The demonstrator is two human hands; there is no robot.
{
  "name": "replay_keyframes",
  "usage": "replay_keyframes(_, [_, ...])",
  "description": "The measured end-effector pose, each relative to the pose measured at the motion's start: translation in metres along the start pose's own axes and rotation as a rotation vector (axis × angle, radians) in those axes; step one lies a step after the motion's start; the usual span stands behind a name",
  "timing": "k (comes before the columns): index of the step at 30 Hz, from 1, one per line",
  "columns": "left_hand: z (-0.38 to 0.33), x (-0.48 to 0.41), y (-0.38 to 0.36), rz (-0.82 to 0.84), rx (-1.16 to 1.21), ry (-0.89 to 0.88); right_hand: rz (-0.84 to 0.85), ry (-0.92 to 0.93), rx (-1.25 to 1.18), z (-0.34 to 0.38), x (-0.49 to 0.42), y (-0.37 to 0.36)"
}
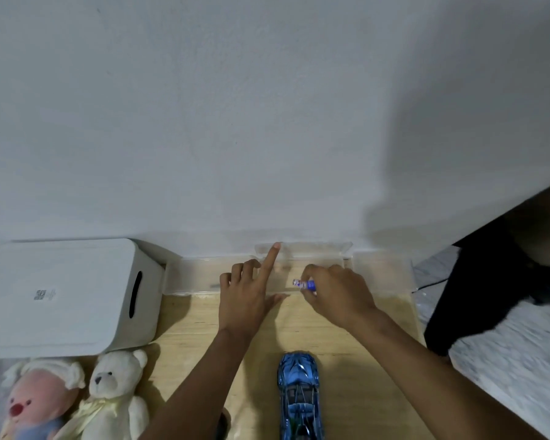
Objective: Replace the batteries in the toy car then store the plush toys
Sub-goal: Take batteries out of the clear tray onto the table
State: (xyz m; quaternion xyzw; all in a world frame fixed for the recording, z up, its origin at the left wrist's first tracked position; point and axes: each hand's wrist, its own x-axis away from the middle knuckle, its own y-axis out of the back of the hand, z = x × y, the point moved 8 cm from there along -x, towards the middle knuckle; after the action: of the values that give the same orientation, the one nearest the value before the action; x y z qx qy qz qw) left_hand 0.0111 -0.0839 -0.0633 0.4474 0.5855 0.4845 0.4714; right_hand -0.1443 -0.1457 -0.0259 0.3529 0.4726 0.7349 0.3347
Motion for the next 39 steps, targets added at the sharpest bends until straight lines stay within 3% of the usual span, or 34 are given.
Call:
replay_keyframes(6, [-0.001,0.000,0.000,-0.001,-0.037,0.007,0.167,-0.015,0.099,0.001,0.024,-0.051])
replay_keyframes(10, [-0.001,0.000,0.002,-0.021,-0.028,0.010,0.111,-0.025,0.105,-0.002,0.023,-0.063])
replay_keyframes(17, [0.001,0.000,-0.004,-0.010,-0.021,0.022,0.063,0.008,-0.125,0.004,0.044,-0.063])
replay_keyframes(24, [0.000,0.000,-0.003,-0.027,-0.007,0.018,0.063,0.067,-0.066,0.001,0.035,-0.075])
replay_keyframes(29, [0.000,0.000,-0.004,-0.013,-0.010,0.017,-0.043,0.004,-0.088,-0.005,0.035,-0.076])
replay_keyframes(39, [0.000,0.000,-0.002,-0.019,-0.009,0.011,-0.022,-0.115,-0.065,-0.017,0.043,-0.082])
